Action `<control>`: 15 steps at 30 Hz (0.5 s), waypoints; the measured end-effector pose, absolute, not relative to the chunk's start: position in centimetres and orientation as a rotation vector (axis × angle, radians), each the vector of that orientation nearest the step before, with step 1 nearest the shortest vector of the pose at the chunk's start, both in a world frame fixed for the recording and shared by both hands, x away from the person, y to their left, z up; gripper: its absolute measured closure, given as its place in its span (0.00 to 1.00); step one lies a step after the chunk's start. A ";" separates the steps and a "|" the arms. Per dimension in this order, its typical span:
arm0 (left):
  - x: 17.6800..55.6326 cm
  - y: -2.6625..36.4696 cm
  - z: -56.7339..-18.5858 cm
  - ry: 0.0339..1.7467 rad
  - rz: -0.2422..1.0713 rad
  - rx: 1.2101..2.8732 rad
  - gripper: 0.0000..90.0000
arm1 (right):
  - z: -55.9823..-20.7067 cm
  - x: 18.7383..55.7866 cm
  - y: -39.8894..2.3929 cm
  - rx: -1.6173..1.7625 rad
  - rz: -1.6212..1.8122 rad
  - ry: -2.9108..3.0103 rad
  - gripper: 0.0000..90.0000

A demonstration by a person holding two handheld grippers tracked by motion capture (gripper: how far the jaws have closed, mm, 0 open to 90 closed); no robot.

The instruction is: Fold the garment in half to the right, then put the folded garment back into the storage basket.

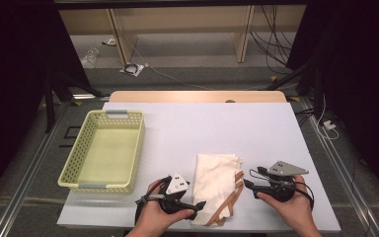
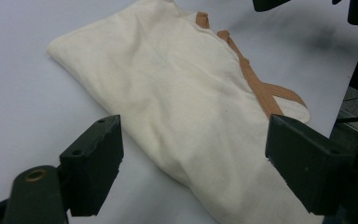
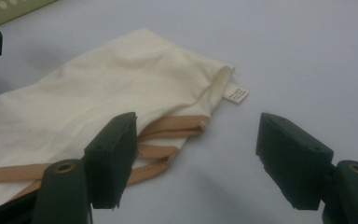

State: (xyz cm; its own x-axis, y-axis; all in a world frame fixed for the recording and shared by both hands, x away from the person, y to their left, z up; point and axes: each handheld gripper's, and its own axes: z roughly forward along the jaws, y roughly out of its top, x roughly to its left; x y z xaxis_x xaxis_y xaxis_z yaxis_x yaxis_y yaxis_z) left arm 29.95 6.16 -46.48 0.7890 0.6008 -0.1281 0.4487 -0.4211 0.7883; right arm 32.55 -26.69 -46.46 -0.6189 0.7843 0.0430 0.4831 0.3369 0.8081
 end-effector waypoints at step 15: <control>30.0 6.0 -46.8 0.780 0.203 2.095 0.21 | -46.6 32.5 -26.7 1.126 1.187 2.250 0.33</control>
